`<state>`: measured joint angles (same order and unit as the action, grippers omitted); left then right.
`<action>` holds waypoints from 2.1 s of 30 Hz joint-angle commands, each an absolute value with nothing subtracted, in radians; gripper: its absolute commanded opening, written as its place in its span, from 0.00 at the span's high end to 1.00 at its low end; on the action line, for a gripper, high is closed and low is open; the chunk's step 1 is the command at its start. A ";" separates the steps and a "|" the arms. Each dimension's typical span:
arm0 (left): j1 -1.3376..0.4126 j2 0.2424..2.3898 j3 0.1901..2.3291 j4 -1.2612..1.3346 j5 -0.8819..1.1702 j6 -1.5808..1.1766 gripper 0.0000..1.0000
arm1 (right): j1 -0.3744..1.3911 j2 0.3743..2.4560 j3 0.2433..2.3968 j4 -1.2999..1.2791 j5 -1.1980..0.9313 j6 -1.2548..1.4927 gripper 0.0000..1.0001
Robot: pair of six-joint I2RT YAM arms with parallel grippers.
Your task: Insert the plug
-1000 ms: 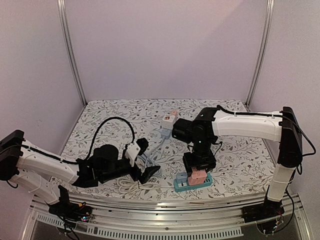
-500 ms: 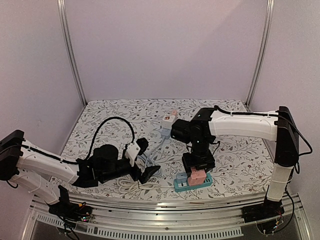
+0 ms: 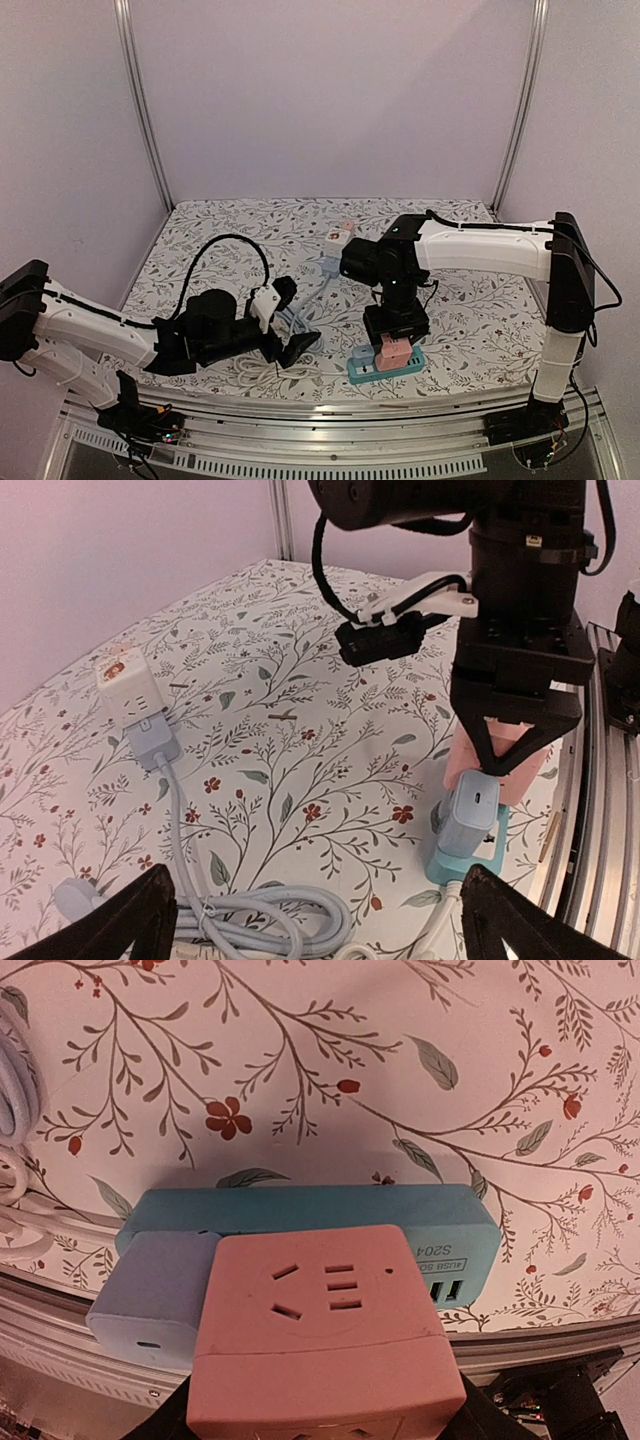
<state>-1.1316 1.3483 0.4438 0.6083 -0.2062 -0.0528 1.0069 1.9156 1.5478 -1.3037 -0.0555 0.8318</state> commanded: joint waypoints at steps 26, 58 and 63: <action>-1.120 1.344 0.429 0.629 -0.193 -0.048 0.02 | 1.008 1.853 1.530 -1.273 -0.065 0.820 0.24; -1.120 1.353 0.431 0.630 -0.189 -0.045 0.02 | 1.021 1.784 1.524 -1.288 0.012 0.777 0.64; -1.120 1.354 0.431 0.630 -0.191 -0.044 0.02 | 1.034 1.819 1.523 -1.281 0.012 0.770 0.68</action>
